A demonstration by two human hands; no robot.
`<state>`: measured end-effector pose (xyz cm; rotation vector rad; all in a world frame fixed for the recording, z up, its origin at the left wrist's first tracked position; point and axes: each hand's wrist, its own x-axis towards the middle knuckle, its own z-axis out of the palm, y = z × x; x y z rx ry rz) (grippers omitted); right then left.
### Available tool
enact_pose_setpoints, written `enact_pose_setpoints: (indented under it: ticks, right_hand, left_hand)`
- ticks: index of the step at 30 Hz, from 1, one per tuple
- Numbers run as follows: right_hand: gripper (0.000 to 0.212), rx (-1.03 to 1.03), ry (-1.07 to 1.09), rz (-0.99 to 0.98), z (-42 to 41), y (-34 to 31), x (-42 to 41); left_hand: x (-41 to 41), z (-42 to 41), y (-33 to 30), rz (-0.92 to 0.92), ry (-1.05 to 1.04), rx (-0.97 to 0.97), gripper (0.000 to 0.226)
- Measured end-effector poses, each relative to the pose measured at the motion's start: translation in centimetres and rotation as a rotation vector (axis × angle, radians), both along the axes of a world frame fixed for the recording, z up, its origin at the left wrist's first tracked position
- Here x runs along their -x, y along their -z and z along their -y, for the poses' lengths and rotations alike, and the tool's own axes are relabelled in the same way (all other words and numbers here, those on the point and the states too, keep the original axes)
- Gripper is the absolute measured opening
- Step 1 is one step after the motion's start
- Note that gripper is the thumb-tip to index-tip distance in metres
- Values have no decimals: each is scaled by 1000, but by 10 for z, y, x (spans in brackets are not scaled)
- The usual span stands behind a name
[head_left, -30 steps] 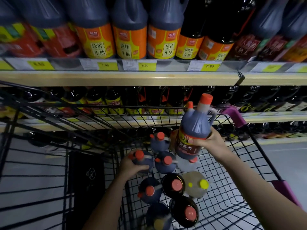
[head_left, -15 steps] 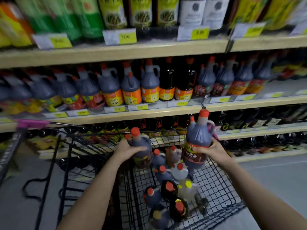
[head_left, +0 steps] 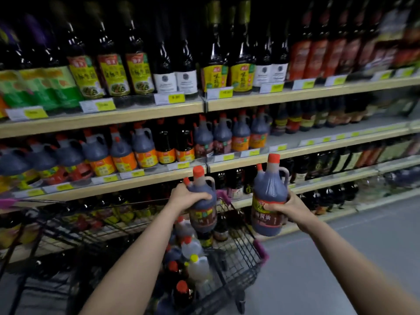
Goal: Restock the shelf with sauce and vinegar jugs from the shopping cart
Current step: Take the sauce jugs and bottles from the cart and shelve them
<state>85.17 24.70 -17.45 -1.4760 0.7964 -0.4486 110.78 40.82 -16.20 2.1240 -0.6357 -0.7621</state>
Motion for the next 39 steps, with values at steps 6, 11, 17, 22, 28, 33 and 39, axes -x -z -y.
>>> enact_pose_setpoints:
  ticks: [6, 11, 17, 22, 28, 33, 39]
  right_hand:
    - [68, 46, 57, -13, 50, -18, 112]
    - [81, 69, 129, -25, 98, -21, 176]
    - [86, 75, 150, -39, 173, -12, 205]
    - [96, 78, 123, -63, 244, -7, 200]
    - [91, 65, 85, -76, 322, -10, 183]
    - [77, 97, -15, -90, 380, -14, 163]
    - [75, 153, -179, -77, 446, -9, 125]
  left_hand:
    - [107, 65, -12, -5, 7, 30, 54]
    - [163, 127, -19, -13, 30, 34, 69]
    - [190, 208, -18, 20, 62, 57, 61]
    - [188, 277, -10, -8, 51, 127, 58]
    - [173, 345, -13, -2, 15, 107, 67]
    - [163, 382, -11, 35, -43, 104, 66]
    - [170, 404, -3, -16, -246, 182, 49]
